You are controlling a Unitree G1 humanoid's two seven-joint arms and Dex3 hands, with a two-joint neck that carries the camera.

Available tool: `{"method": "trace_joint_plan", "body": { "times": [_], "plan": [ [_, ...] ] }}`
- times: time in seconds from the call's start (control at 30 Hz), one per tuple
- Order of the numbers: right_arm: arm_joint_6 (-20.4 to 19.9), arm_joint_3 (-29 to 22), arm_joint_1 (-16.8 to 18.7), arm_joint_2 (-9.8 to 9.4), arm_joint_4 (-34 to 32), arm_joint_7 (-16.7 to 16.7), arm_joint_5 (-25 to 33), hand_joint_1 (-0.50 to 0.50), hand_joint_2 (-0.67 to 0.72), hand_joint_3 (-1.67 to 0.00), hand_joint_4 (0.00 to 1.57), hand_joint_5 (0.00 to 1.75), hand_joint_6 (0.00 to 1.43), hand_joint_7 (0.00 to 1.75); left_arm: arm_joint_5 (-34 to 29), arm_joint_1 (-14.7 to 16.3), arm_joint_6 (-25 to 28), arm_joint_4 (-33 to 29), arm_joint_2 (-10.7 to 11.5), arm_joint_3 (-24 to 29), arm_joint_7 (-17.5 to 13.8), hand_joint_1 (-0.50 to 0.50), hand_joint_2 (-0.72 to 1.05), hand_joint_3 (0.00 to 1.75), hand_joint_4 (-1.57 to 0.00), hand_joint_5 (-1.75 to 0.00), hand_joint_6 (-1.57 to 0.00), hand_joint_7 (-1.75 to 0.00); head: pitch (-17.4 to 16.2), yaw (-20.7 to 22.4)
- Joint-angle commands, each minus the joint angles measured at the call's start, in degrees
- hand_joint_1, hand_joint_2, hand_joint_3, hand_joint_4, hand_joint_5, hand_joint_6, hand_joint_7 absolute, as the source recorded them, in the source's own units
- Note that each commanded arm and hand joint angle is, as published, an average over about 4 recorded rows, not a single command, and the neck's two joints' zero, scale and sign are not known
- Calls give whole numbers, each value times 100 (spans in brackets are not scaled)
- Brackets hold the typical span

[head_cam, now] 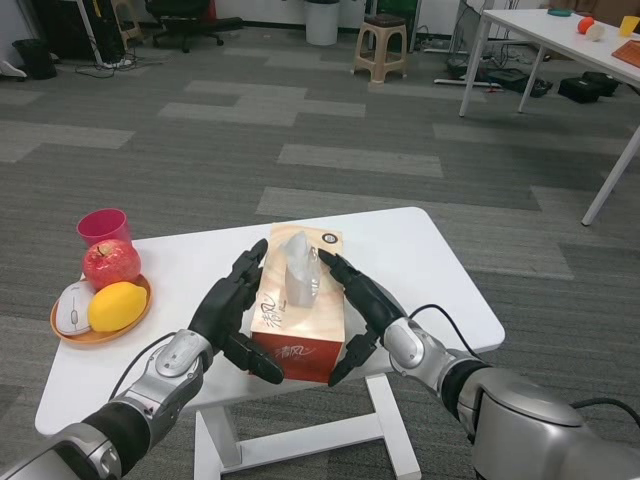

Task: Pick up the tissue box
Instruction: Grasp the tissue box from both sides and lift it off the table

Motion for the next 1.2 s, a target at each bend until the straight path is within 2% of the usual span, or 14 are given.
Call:
{"method": "trace_joint_plan", "body": {
  "times": [0.03, 0.3, 0.47, 0.6, 0.73, 0.8, 0.97, 1.1, 1.2],
  "plan": [
    [-101, -116, -28, 2, -136, -5, 40, -46, -48, -28, 3, 0, 0, 14, 28, 102, -106, -115, -79, -1, -137, 50, -44, 0, 0, -41, 0, 0, 16, -7],
    [-123, -278, -37, -82, -281, 78, 31, -46, -49, -32, 3, 0, 0, 14, 28, 164, -159, -260, -79, 193, -137, 50, -37, 0, 0, -41, 0, 0, 43, -4],
    [-132, -318, -37, -135, -415, 127, 27, -46, -54, -32, 3, 0, 0, 14, 35, 173, -192, -306, -79, 230, -137, 50, -41, 0, 0, -41, 0, 0, 56, -20],
    [-139, -344, -37, -172, -525, 166, 27, -46, -54, -40, 3, 0, 0, 14, 37, 173, -227, -317, -79, 250, -137, 50, -46, 4, 0, -41, 0, 0, 76, -14],
    [-152, -397, -37, -203, -639, 193, 20, -46, -54, -40, 1, 0, 0, 14, 37, 173, -265, -326, -79, 270, -137, 50, -37, 0, 0, -41, 0, 0, 85, -6],
    [-165, -432, -37, -220, -696, 201, 16, -46, -54, -40, 0, 0, 0, 14, 37, 173, -271, -348, -79, 285, -137, 50, -41, 0, 0, -41, 0, 0, 91, -6],
    [-182, -522, -26, -255, -852, 232, 3, -46, -54, -40, 0, 0, 0, 14, 37, 179, -304, -403, -79, 327, -137, 50, -37, 0, 0, -41, 0, 0, 114, -2],
    [-193, -584, -4, -288, -949, 254, -11, -46, -54, -44, 0, 0, 0, 14, 39, 179, -313, -453, -79, 342, -137, 50, -46, 0, 0, -41, 0, 0, 113, -5],
    [-202, -634, 2, -315, -1032, 272, -30, -46, -54, -48, 0, 0, 0, 14, 46, 173, -313, -484, -79, 351, -137, 50, -39, 0, 0, -41, 0, 0, 110, -14]
  ]
}}
